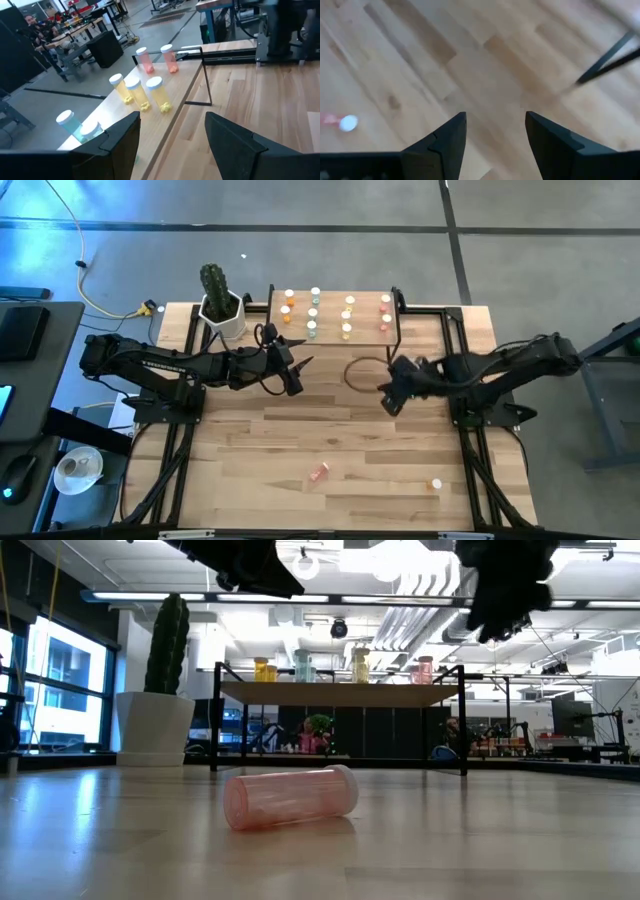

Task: Pick and place medicine bottles onto shelf by color
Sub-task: Put the orange pill bottle on the shelf

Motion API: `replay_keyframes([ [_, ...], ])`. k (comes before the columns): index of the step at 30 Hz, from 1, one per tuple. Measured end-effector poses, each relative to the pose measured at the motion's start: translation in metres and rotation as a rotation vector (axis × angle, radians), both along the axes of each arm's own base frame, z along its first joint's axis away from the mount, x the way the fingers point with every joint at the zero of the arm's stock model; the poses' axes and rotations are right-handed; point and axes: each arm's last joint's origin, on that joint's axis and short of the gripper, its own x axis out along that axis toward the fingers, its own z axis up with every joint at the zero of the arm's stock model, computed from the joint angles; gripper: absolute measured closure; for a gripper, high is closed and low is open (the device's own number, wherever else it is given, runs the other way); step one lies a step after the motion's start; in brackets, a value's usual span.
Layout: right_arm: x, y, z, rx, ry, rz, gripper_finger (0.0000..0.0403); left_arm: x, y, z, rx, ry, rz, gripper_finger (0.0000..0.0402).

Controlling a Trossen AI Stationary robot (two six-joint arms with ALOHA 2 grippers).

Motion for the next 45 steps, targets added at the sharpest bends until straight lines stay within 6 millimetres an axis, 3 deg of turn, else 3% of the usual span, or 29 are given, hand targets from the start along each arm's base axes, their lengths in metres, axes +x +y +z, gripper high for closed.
replay_keyframes([
  [8,-0.017,0.046,-0.019,0.088,-0.055,-0.071,0.0208,0.001,-0.011,-0.004,-0.051,0.015,-0.063,0.0190],
  [19,-0.049,0.100,-0.021,0.176,-0.147,-0.024,0.0208,0.003,-0.040,-0.005,-0.167,-0.018,-0.254,0.0190],
  [33,-0.080,0.138,-0.026,0.280,-0.039,0.196,0.0208,0.002,-0.069,-0.005,-0.291,-0.074,-0.320,0.0190],
  [45,-0.100,0.151,-0.039,0.419,0.207,0.074,0.0208,0.002,-0.075,-0.003,-0.345,-0.126,-0.326,0.0190],
])
